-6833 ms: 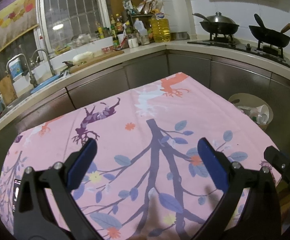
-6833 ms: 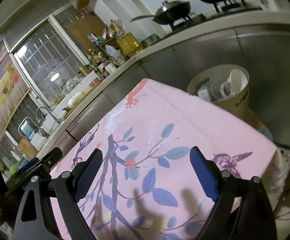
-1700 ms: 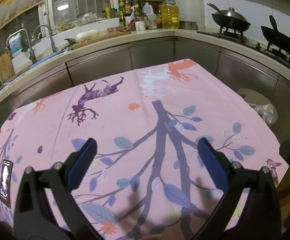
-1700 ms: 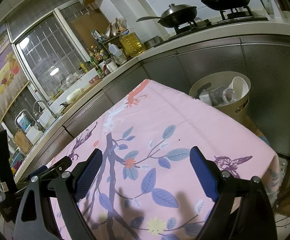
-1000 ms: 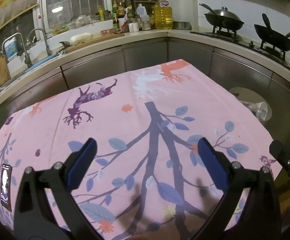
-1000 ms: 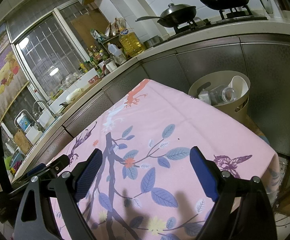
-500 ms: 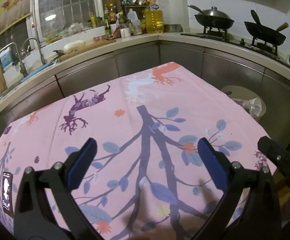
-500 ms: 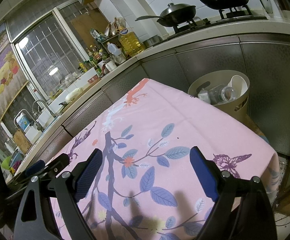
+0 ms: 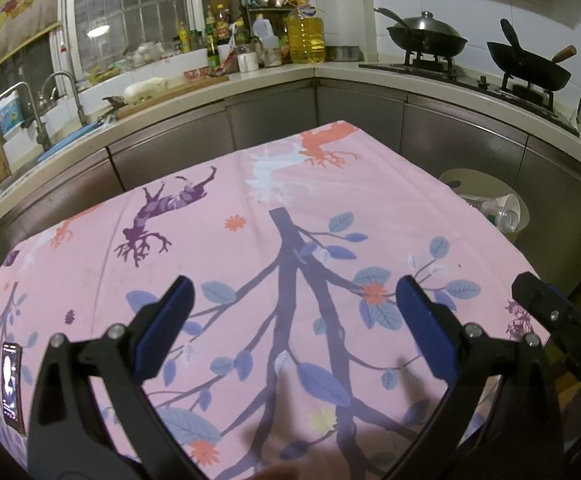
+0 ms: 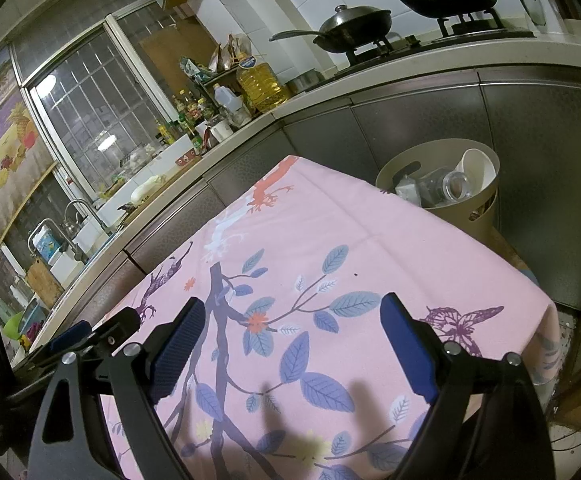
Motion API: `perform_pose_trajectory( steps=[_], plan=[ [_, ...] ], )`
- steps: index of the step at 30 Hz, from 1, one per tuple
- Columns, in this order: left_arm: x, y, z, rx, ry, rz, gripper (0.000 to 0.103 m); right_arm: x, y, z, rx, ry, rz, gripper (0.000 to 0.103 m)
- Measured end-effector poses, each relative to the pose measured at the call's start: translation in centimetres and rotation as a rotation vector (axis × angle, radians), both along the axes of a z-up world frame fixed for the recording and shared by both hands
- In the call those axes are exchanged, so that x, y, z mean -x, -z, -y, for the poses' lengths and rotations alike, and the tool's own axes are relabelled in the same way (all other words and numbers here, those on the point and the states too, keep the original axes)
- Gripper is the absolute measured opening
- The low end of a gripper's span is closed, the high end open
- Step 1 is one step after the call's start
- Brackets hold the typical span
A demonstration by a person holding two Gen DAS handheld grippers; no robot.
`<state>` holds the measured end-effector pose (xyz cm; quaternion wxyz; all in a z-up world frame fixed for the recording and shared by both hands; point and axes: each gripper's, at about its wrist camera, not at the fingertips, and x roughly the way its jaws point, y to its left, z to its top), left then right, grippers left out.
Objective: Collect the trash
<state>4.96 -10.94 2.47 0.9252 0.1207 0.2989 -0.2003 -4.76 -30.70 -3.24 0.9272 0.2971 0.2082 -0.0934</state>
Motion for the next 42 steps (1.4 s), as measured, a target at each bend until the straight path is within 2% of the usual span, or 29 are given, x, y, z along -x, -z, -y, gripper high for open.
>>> perform_pose_trajectory(
  steps=[42],
  plan=[
    [-0.4, 1.1, -0.5, -0.003, -0.009, -0.026, 0.097, 0.2, 0.1, -0.2, -0.002, -0.001, -0.006, 0.086]
  ],
)
